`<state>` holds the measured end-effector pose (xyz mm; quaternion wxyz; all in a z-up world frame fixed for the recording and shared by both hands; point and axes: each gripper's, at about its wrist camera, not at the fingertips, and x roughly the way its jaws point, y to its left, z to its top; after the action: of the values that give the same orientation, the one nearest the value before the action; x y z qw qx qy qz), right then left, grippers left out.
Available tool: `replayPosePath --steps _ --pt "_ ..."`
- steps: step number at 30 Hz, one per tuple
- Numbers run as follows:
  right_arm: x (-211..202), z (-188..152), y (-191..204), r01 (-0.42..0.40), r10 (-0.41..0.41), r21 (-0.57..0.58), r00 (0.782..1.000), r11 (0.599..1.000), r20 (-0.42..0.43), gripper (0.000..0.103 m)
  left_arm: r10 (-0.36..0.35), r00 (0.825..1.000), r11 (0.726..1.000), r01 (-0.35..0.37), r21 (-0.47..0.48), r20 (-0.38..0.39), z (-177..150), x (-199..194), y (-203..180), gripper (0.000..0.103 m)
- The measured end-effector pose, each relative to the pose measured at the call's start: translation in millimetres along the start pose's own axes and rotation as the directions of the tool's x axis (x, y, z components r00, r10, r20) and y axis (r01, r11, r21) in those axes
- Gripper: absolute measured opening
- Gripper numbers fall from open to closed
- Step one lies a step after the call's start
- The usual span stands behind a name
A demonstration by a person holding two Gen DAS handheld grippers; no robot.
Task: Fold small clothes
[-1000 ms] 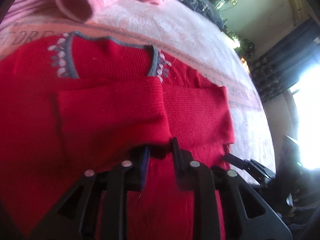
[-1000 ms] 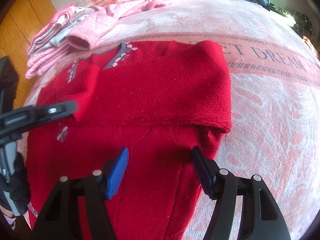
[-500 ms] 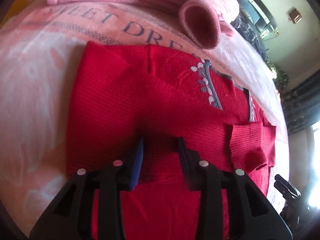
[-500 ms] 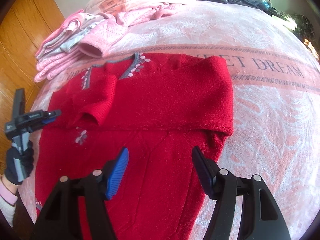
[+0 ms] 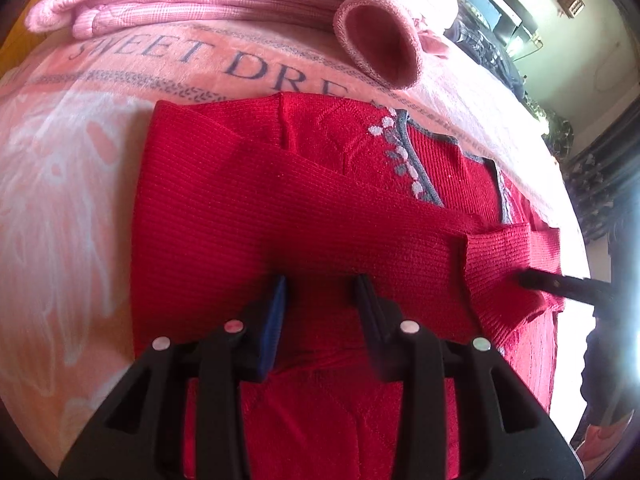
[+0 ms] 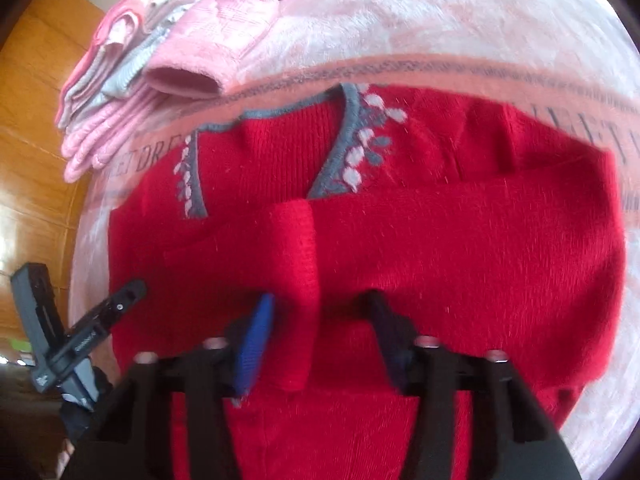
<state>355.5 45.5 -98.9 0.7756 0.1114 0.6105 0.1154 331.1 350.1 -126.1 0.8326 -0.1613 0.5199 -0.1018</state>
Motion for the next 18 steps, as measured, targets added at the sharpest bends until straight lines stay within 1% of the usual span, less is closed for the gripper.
replayPosePath --steps 1,2,3,4,5,6,7,8,9,10,11,12,13,14,15,16,18 --pt "-2.6 0.7 4.1 -0.013 0.013 -0.025 1.000 1.000 0.009 0.009 -0.005 1.000 1.000 0.005 -0.001 0.000 0.4 0.0 1.0 0.036" --pt "-7.4 0.3 5.1 -0.020 0.021 -0.032 1.000 0.999 0.021 0.009 -0.010 1.000 1.000 0.010 -0.003 0.000 -0.8 -0.2 0.8 0.036" --pt "-10.4 0.5 3.9 -0.002 0.004 -0.039 0.999 0.999 0.035 0.007 -0.015 1.000 1.000 0.015 -0.007 0.001 -1.3 -0.7 1.4 0.036" --pt "-13.2 -0.9 2.0 0.044 -0.041 -0.049 0.998 0.998 0.048 0.004 -0.021 1.000 1.000 0.021 -0.012 0.005 -1.8 -1.0 2.4 0.036" --pt "-12.7 -2.5 -2.0 0.134 -0.131 -0.053 0.990 0.990 0.048 0.000 -0.023 1.000 1.000 0.023 -0.014 0.007 -2.5 -1.0 2.6 0.036" --pt "-9.2 -3.8 -5.4 0.244 -0.241 -0.063 0.969 0.968 0.048 0.000 -0.023 1.000 1.000 0.024 -0.013 0.010 -2.8 -0.8 2.6 0.037" --pt "-4.9 -4.8 -8.5 0.291 -0.288 -0.077 0.957 0.954 0.041 0.002 -0.025 1.000 1.000 0.025 -0.011 0.012 -3.1 -0.7 2.5 0.037" --pt "-4.2 -5.8 -12.9 0.261 -0.259 -0.072 0.965 0.963 0.036 0.003 -0.025 1.000 1.000 0.026 -0.010 0.013 -3.6 -0.8 2.2 0.038" --pt "-9.7 -6.6 -15.3 0.229 -0.227 -0.061 0.973 0.971 0.046 0.005 -0.028 1.000 1.000 0.028 -0.011 0.014 -3.6 -0.8 2.3 0.039" --pt "-16.9 -7.2 -15.6 0.209 -0.206 -0.055 0.977 0.976 0.055 0.009 -0.031 0.999 0.999 0.031 -0.010 0.015 -3.7 -0.8 2.1 0.039" --pt "-28.1 -8.2 -12.1 0.189 -0.183 -0.061 0.979 0.980 0.084 0.011 -0.032 0.999 0.999 0.032 -0.007 0.015 -3.8 -0.6 1.6 0.041" --pt "-36.8 -9.2 -6.2 0.173 -0.165 -0.078 0.981 0.982 0.105 0.016 -0.031 0.999 1.000 0.031 -0.003 0.015 -3.9 -0.3 0.5 0.042" --pt "-44.5 -10.4 6.4 0.156 -0.143 -0.113 0.983 0.981 0.114 0.022 -0.029 0.999 1.000 0.029 0.000 0.014 -3.6 0.0 -0.6 0.043" --pt "-48.2 -10.7 18.6 0.139 -0.123 -0.145 0.986 0.980 0.112 0.025 -0.025 1.000 1.000 0.025 0.005 0.012 -3.7 0.2 -2.5 0.045" --pt "-50.5 -10.9 30.2 0.117 -0.099 -0.175 0.989 0.978 0.109 0.031 -0.021 1.000 1.000 0.021 0.011 0.009 -3.4 0.4 -4.2 0.047" --pt "-51.6 -11.8 45.4 0.086 -0.067 -0.205 0.993 0.975 0.100 0.038 -0.014 1.000 1.000 0.014 0.017 0.006 -2.9 1.0 -6.2 0.048" --pt "-43.2 -12.6 71.9 0.033 -0.019 -0.246 0.998 0.969 0.058 0.045 0.002 1.000 0.999 -0.002 0.035 -0.004 -1.8 1.9 -10.3 0.050"
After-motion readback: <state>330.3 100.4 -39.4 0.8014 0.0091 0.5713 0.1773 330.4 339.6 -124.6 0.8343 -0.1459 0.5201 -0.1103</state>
